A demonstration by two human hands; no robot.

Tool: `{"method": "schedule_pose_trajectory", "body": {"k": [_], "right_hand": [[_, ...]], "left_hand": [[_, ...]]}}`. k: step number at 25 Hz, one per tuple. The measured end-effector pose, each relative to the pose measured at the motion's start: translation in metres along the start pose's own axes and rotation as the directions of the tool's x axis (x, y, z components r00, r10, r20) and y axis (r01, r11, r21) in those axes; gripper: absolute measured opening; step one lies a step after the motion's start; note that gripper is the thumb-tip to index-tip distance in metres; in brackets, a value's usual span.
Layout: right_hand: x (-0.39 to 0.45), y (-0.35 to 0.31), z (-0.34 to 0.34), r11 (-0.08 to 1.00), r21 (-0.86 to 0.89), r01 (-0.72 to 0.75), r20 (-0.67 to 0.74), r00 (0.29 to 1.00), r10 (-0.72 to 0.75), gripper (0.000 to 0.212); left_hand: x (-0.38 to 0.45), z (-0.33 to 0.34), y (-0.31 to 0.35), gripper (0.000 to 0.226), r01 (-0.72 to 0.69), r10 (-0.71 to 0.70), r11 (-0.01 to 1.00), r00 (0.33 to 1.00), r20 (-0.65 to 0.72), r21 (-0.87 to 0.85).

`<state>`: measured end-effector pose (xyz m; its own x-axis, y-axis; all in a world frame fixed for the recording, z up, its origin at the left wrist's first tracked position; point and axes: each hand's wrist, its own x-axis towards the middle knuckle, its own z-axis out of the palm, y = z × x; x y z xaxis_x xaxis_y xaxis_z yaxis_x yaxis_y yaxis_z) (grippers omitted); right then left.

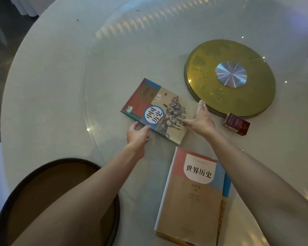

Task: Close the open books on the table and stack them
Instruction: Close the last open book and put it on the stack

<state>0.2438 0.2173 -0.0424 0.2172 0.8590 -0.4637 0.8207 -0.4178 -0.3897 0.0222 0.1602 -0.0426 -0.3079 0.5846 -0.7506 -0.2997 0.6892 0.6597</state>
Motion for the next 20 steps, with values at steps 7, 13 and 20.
{"method": "schedule_pose_trajectory", "body": {"k": [7,13,20], "right_hand": [[0.003,0.008,0.0,0.989,-0.122,0.081,-0.068,0.994,-0.089,0.084],[-0.004,0.016,-0.006,0.987,0.158,-0.037,-0.015,0.999,0.04,0.049],[-0.03,0.024,-0.023,0.746,0.653,-0.128,0.088,0.992,0.093,0.039]], "left_hand": [[0.015,0.036,0.016,0.025,-0.103,0.113,0.985,0.991,-0.069,0.136],[0.025,0.039,0.027,0.013,-0.139,0.136,0.99,0.986,0.1,0.028],[0.003,0.045,0.041,0.019,-0.172,0.209,0.976,0.912,0.353,-0.132]]}}
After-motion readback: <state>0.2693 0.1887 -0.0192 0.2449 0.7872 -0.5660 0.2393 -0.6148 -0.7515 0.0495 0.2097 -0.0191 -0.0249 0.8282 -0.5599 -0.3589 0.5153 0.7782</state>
